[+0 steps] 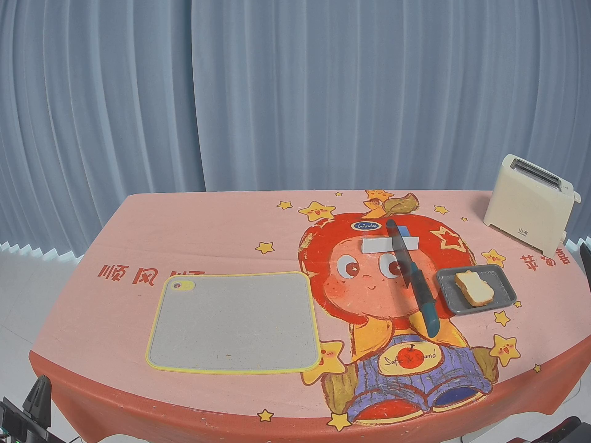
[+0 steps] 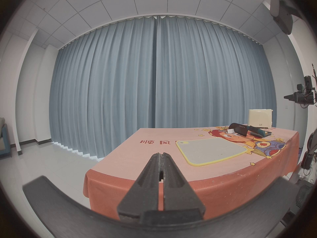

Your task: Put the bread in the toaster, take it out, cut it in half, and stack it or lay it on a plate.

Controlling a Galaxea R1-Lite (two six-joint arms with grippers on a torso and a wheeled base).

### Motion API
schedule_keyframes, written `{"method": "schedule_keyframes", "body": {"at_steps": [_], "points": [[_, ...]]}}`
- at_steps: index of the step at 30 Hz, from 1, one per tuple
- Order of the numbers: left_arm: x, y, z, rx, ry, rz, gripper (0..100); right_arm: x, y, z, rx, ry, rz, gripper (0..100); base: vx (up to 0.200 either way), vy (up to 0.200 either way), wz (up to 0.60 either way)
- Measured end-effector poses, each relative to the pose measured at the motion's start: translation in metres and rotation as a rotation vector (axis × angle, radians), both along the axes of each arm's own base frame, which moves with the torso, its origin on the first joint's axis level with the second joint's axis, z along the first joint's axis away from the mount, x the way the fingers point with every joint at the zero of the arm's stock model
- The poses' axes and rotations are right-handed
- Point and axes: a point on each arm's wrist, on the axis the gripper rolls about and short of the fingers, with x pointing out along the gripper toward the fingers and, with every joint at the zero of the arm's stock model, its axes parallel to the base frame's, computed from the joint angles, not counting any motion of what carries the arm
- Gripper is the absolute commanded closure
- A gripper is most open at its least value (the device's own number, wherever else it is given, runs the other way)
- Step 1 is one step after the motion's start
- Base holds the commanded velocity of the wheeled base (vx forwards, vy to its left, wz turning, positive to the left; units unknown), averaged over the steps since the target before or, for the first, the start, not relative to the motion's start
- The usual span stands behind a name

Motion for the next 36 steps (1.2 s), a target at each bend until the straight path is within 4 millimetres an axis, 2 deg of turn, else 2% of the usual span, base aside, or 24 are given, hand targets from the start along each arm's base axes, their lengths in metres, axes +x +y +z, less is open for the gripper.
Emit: {"method": "schedule_keyframes", "body": {"at_steps": [23,36], "points": [[0.0,0.0,0.0,0.0,0.0,0.0,100,-0.022,0.0,-0.022,-0.05,-0.015,-0.025,0,0.0,0.0,0.0],[0.0,0.0,0.0,0.0,0.0,0.0,100,-0.034,0.001,-0.048,-0.057,0.056,-0.025,0,0.0,0.0,0.0]]}}
